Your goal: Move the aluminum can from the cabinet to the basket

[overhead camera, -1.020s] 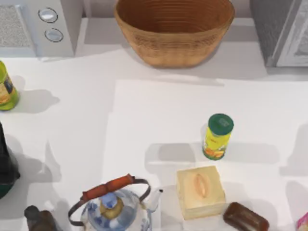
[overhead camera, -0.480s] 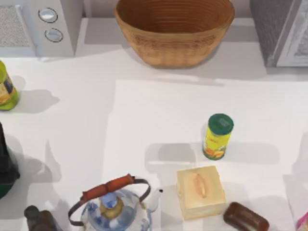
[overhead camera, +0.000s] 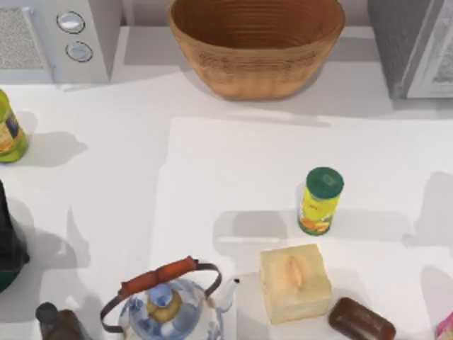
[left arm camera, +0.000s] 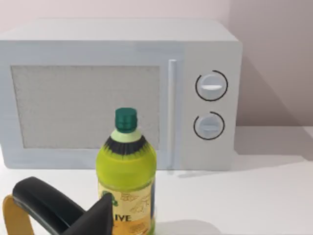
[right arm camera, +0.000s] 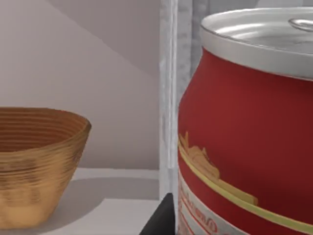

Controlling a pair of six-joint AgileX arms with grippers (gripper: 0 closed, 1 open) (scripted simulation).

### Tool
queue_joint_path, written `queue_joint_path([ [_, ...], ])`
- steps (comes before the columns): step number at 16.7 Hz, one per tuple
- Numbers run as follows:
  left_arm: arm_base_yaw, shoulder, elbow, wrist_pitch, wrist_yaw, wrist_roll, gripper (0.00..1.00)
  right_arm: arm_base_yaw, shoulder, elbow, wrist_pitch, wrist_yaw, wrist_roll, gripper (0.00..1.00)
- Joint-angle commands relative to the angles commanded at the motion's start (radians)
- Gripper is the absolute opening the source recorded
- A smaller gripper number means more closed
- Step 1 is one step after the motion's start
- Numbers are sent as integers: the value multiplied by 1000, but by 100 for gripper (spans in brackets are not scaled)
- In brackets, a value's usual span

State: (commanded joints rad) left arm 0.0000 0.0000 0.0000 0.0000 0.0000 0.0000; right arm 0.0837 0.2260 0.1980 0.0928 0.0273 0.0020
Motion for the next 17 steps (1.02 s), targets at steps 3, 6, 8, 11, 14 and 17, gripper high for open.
queue_joint_path([
  [3, 0, 0, 0, 0, 0, 0, 100, 67, 244, 202, 76, 28, -1, 0],
  [6, 0, 0, 0, 0, 0, 0, 100, 145, 547, 439, 155, 77, 1, 0],
  [8, 0, 0, 0, 0, 0, 0, 100, 202, 771, 606, 207, 125, 3, 0],
  [11, 0, 0, 0, 0, 0, 0, 100, 289, 1121, 861, 275, 218, 9, 0],
  [14, 0, 0, 0, 0, 0, 0, 100, 366, 1454, 1116, 326, 322, 15, 0],
  [17, 0, 0, 0, 0, 0, 0, 100, 427, 1730, 1334, 354, 423, 20, 0],
])
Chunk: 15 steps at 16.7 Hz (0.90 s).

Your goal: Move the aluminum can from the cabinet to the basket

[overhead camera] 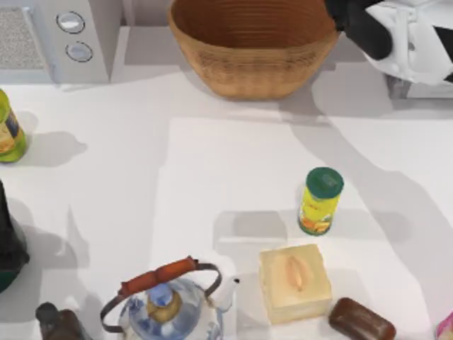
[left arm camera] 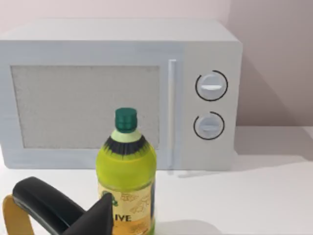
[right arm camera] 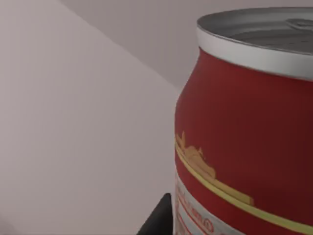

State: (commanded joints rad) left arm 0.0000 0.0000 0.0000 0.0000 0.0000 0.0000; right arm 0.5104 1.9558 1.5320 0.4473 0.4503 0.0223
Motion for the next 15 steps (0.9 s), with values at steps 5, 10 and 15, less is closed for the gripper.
queue_joint_path([
  [5, 0, 0, 0, 0, 0, 0, 100, 64, 276, 217, 17, 132, 9, 0],
  [10, 0, 0, 0, 0, 0, 0, 100, 74, 318, 245, 19, 158, 11, 0],
  [15, 0, 0, 0, 0, 0, 0, 100, 66, 338, 257, 14, 152, 13, 0],
])
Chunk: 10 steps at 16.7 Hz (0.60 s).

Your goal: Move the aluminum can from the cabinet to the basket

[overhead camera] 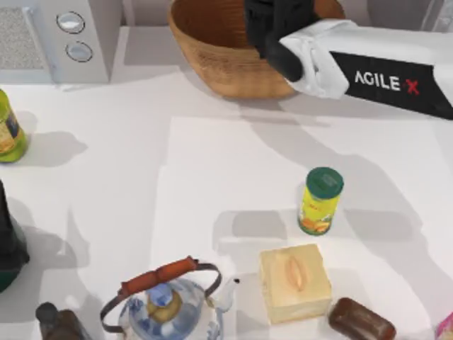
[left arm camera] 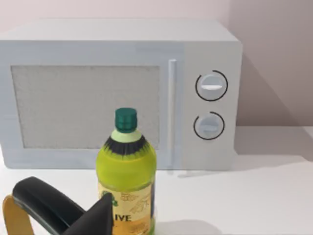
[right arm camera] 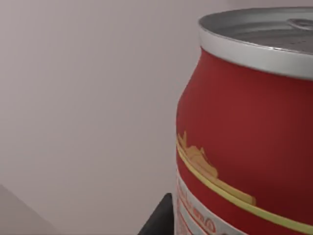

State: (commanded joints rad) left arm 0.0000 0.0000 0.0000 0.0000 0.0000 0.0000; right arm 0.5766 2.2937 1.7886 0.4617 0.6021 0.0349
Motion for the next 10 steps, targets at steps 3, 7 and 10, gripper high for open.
queue_joint_path([
  [3, 0, 0, 0, 0, 0, 0, 100, -4, 20, 29, -5, -5, -1, 0],
  [7, 0, 0, 0, 0, 0, 0, 100, -10, 48, 68, -12, -11, -2, 0],
  [10, 0, 0, 0, 0, 0, 0, 100, -15, 68, 98, -17, -16, -3, 0],
])
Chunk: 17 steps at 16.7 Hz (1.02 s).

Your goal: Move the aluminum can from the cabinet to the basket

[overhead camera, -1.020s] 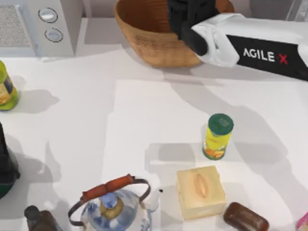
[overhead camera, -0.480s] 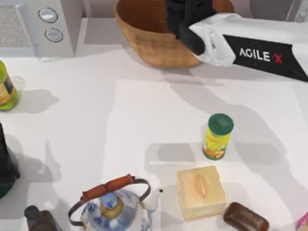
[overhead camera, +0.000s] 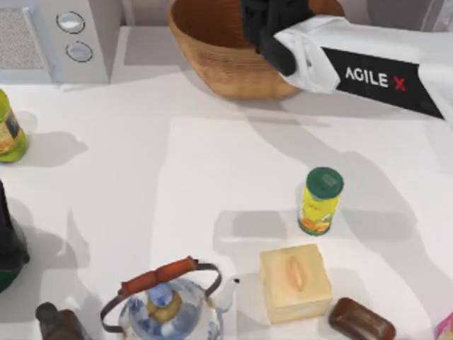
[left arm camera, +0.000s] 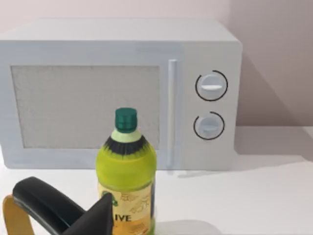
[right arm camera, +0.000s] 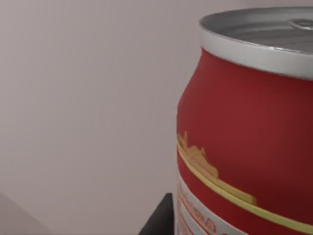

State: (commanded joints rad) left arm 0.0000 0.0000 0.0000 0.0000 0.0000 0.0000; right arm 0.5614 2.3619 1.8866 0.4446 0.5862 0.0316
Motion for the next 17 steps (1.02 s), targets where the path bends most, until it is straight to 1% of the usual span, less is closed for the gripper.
queue_joint_path([
  [4, 0, 0, 0, 0, 0, 0, 100, -1, 3, 6, -1, -1, 0, 0],
  [17, 0, 0, 0, 0, 0, 0, 100, -1, 3, 6, -1, -1, 0, 98],
])
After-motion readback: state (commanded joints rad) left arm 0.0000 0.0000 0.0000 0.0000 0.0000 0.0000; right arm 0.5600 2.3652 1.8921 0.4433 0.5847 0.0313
